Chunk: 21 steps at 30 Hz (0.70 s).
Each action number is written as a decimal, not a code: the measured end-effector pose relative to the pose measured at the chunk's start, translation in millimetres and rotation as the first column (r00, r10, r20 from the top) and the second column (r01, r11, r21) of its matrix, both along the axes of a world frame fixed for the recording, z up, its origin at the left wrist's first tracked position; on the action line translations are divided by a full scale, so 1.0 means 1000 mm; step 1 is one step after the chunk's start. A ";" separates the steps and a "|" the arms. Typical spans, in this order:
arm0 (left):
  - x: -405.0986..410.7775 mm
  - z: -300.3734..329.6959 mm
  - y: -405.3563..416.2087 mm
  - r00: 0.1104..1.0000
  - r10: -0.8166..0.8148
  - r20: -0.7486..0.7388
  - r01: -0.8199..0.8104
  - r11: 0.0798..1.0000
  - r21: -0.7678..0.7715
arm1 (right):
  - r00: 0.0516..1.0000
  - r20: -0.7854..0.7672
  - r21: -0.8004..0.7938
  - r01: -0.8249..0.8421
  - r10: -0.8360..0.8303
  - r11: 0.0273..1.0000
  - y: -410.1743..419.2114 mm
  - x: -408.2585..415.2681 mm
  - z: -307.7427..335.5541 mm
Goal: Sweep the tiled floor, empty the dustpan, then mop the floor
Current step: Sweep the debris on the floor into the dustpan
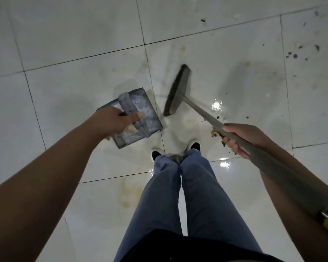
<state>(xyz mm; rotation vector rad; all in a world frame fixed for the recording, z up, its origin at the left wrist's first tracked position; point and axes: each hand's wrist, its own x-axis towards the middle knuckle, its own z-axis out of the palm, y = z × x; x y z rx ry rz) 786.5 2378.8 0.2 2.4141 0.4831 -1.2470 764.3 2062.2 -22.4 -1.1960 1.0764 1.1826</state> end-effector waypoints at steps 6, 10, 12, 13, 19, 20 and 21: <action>0.015 0.000 -0.051 0.973 -0.229 0.002 0.229 0.973 0.012 | 0.984 -0.055 -0.217 0.151 -0.167 0.964 -0.104 -0.051 0.026; 0.029 0.004 -0.076 0.959 -0.280 0.035 0.279 0.960 0.021 | 0.987 0.072 -0.265 0.160 -0.146 0.951 -0.128 -0.061 0.046; 0.039 0.009 -0.087 0.958 -0.282 0.059 0.282 0.959 0.016 | 0.984 0.132 -0.272 0.150 -0.118 0.951 -0.132 -0.058 0.054; 0.044 0.011 -0.092 0.958 -0.280 0.066 0.279 0.960 0.020 | 0.981 0.155 -0.262 0.157 -0.119 0.952 -0.132 -0.053 0.058; 0.078 0.018 -0.108 0.968 -0.243 0.066 0.240 0.970 0.041 | 0.957 0.273 -0.058 0.115 -0.095 0.992 -0.110 0.006 0.065; 0.084 0.017 -0.108 0.969 -0.237 0.071 0.235 0.971 0.041 | 0.950 0.289 -0.013 0.130 -0.120 0.991 -0.102 0.018 0.064; 0.090 0.015 -0.107 0.970 -0.233 0.076 0.230 0.972 0.046 | 0.942 0.301 0.028 0.146 -0.148 0.989 -0.093 0.031 0.062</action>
